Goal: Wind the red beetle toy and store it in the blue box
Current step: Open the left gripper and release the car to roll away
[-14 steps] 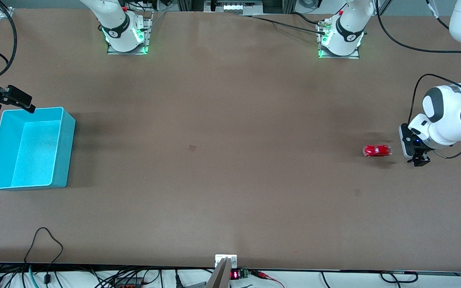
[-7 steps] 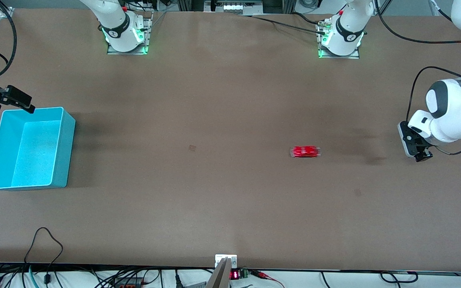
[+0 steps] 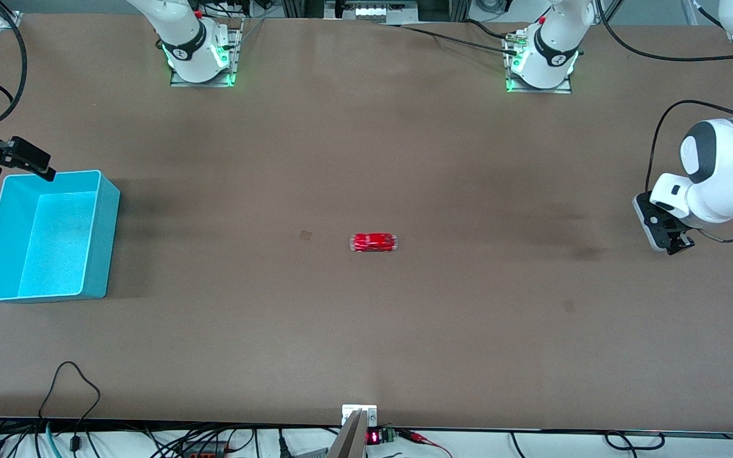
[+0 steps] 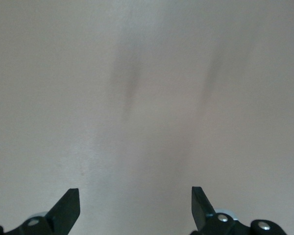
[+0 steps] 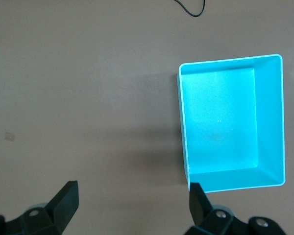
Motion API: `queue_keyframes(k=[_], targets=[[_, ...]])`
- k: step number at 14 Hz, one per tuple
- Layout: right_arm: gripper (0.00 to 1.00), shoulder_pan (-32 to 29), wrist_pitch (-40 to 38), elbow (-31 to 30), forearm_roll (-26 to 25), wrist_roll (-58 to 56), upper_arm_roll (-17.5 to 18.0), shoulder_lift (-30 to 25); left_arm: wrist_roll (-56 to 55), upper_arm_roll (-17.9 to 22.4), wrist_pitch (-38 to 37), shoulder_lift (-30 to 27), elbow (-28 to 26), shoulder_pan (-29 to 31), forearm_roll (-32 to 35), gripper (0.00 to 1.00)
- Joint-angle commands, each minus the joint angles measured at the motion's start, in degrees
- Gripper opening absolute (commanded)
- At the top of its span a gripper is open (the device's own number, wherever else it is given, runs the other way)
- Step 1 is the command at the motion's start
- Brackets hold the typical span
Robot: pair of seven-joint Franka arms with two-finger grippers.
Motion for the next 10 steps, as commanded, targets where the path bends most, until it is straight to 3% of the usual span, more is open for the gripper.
queue_keyframes(k=[1, 4, 7, 10], targets=[[1.0, 0.0, 0.4, -0.5, 0.0, 0.2, 0.0, -0.3, -5.1, -2.4, -4.5, -3.7, -0.3, 0.5, 0.4, 1.0], [1.0, 0.0, 0.4, -0.4, 0.1, 0.2, 0.0, -0.3, -9.5, -4.2, -8.6, -5.8, 1.3, 0.6, 0.4, 1.0], [1.0, 0.0, 0.3, -0.4, 0.1, 0.4, 0.0, -0.3, -13.3, -5.9, -18.6, -5.9, 8.3, 0.5, -0.1, 1.0], [1.0, 0.0, 0.3, -0.5, 0.2, 0.3, 0.0, -0.1, -22.4, -10.9, -32.2, -5.9, 16.9, 0.6, -1.0, 1.0]])
